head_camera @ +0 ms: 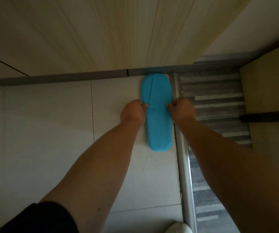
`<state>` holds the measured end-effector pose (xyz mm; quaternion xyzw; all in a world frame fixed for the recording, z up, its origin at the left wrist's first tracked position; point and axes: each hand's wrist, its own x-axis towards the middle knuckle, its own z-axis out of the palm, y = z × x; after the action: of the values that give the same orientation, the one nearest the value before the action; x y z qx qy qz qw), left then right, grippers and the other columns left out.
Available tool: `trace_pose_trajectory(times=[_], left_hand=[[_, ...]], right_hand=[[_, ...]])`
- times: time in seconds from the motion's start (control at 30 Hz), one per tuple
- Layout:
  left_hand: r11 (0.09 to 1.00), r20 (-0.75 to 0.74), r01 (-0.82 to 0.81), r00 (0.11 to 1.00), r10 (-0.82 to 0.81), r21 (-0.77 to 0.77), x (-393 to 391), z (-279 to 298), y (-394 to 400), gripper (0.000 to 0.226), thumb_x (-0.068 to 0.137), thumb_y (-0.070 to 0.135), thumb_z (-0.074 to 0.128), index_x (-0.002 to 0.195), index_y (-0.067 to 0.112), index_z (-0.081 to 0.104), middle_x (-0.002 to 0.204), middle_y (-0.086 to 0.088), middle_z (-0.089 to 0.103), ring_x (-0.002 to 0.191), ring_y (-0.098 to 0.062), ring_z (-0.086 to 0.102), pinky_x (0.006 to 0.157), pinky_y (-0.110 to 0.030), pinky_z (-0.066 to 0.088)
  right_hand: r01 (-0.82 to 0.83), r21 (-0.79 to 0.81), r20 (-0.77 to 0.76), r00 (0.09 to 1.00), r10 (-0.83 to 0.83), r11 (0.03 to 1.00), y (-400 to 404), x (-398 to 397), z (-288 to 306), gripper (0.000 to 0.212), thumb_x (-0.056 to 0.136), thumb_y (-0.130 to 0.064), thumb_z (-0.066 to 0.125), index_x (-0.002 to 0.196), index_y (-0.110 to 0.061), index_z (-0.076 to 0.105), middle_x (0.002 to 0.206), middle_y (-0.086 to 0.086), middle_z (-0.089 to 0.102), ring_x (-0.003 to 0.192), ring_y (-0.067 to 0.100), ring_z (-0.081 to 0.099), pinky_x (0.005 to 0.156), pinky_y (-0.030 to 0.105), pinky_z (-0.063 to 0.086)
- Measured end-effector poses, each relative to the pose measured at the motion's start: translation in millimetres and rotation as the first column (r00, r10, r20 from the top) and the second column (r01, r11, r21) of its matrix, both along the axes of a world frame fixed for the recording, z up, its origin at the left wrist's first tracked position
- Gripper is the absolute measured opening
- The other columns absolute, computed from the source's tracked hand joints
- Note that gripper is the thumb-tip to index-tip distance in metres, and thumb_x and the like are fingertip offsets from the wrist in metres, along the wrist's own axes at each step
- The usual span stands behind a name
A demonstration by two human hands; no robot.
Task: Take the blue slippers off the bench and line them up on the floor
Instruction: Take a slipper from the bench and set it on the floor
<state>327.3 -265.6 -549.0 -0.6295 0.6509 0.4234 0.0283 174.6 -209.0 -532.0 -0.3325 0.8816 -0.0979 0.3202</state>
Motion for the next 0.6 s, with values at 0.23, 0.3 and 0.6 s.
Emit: trace_pose_trajectory(times=[0.23,0.3,0.6], left_hand=[[0.996,0.063,0.083,0.995,-0.081,-0.022,4,-3,-5,0.034,0.096,0.037,0.046,0.101,0.009,0.065,0.107,-0.014,0.067,0.097,-0.03,0.061,0.07,-0.029,0.038],[0.991,0.103,0.126,0.987,-0.122,-0.035,4,-2,-6,0.033,0.096,0.036,0.045,0.099,0.009,0.064,0.107,-0.014,0.066,0.097,-0.03,0.061,0.069,-0.03,0.038],[0.985,0.137,0.173,0.976,-0.17,-0.013,-1,1,-10,0.03,0.097,0.032,0.044,0.101,0.009,0.063,0.107,-0.012,0.066,0.094,-0.027,0.061,0.067,-0.029,0.039]], right_hand=[[0.003,0.076,-0.035,0.999,0.0,0.997,-4,7,-5,0.026,0.09,-0.03,0.06,0.099,-0.007,0.067,0.102,0.016,0.069,0.094,0.032,0.064,0.073,0.034,0.047],[-0.002,0.083,-0.06,0.998,0.007,0.997,-5,9,-6,0.025,0.09,-0.03,0.06,0.098,-0.007,0.068,0.1,0.015,0.069,0.093,0.032,0.064,0.07,0.033,0.046],[-0.015,0.119,-0.135,0.99,0.031,0.993,-10,11,-8,0.02,0.092,-0.026,0.056,0.093,-0.009,0.066,0.096,0.013,0.068,0.086,0.028,0.063,0.065,0.031,0.04]])
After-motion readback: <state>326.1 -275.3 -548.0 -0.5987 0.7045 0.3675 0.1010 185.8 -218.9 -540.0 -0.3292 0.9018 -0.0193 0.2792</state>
